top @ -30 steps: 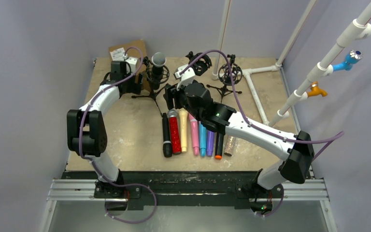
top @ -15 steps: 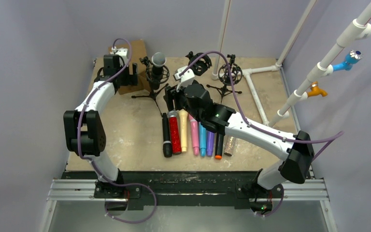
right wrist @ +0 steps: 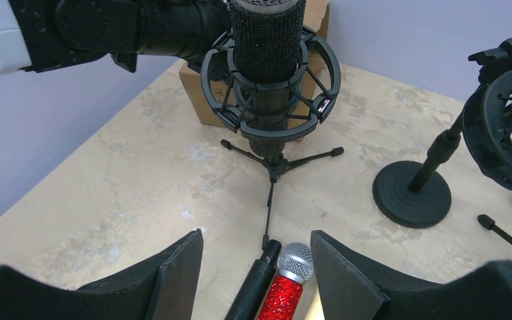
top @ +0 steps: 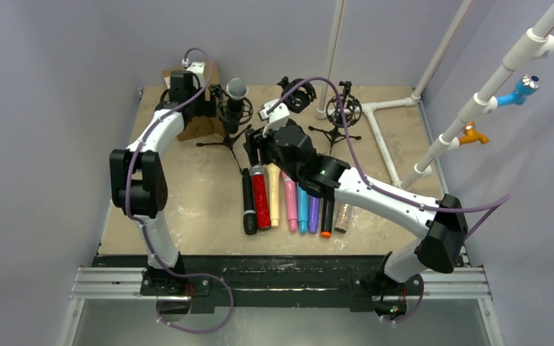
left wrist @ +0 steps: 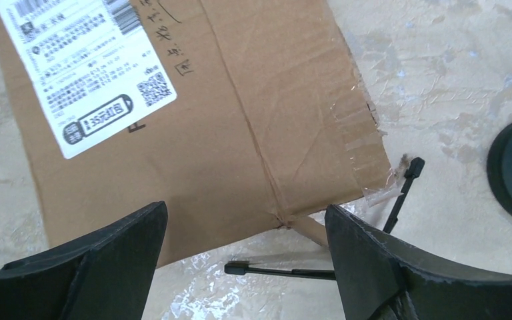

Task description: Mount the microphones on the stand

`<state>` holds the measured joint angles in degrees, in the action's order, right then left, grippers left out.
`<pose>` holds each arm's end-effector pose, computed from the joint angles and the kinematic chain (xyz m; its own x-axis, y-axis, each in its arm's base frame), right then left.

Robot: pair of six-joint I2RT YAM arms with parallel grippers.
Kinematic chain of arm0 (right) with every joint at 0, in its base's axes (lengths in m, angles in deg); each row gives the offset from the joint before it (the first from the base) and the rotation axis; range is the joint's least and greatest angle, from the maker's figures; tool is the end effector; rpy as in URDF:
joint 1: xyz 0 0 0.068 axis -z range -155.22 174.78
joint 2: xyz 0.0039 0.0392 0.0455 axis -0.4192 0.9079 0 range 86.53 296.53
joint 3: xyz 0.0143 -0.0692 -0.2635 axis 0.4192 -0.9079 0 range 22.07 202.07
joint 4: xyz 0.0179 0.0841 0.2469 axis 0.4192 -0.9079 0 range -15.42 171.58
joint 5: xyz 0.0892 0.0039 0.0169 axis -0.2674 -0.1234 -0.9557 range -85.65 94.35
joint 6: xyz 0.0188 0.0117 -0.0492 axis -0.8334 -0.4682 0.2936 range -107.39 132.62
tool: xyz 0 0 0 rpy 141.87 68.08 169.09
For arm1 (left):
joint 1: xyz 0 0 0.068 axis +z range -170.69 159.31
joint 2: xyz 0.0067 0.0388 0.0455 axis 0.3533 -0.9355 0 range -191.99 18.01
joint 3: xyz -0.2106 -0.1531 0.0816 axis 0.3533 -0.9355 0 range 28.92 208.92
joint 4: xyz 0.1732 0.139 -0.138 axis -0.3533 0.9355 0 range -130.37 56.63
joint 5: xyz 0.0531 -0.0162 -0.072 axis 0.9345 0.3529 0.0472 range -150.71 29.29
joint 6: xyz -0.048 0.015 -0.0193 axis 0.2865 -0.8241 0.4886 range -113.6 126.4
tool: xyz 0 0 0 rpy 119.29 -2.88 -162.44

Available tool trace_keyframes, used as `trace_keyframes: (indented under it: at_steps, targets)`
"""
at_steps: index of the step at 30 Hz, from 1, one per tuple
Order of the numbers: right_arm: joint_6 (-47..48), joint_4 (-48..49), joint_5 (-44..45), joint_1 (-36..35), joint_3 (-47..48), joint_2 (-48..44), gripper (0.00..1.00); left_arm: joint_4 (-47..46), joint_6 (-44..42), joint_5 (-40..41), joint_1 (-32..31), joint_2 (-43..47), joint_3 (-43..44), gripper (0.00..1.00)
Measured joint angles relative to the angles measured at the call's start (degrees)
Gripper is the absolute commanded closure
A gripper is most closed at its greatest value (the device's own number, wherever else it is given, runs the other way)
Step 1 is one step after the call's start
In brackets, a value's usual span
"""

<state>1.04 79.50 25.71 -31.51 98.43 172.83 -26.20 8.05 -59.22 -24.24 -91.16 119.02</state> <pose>0.2101 0.2919 0.3713 -0.2291 -0.0066 -0.9734 -0.5420 0.8315 0.1219 0.4486 -0.0269 0.2796 -0.5480 0.0052 -0.8365 0.0244 0.9997 -0.0098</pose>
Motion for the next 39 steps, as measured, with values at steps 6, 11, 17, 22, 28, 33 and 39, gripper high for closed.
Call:
trace_keyframes:
  at_steps: [6, 11, 17, 22, 28, 33, 39]
  targets:
    - [0.0, 0.0, -0.02, 0.0, -0.11, 1.22, 0.36, -1.51, -5.44, 5.51, -2.64, -3.45, 0.48, 0.11]
    - [0.0, -0.02, -0.11, 0.0, -0.11, 2.23, 0.37, -3.17, -12.57, 15.08, -4.63, -5.11, 0.79, 0.11]
    - [-0.44, 0.04, -0.55, 0.0, -0.35, 2.25, 0.37, -5.88, -19.32, 22.88, -3.32, -3.93, -3.04, 0.12]
    - [-0.98, -0.02, -0.98, 0.0, -0.87, 2.21, 0.37, -7.48, -21.79, 25.09, 0.83, 2.43, -11.43, 0.12]
    - [-1.4, 0.0, -0.98, 0.0, -1.11, 1.09, 0.37, -7.32, -23.41, 26.56, 4.57, 10.75, -18.03, 0.12]
    - [-2.01, -0.48, -0.98, 0.0, -1.92, -1.68, 0.37, -4.96, -23.08, 24.13, 8.26, 18.29, -21.68, 0.12]
    - [-3.91, -2.69, -0.55, 0.0, -2.8, -5.77, 0.36, 2.29, -20.96, 18.64, 8.52, 29.35, -22.1, 0.12]
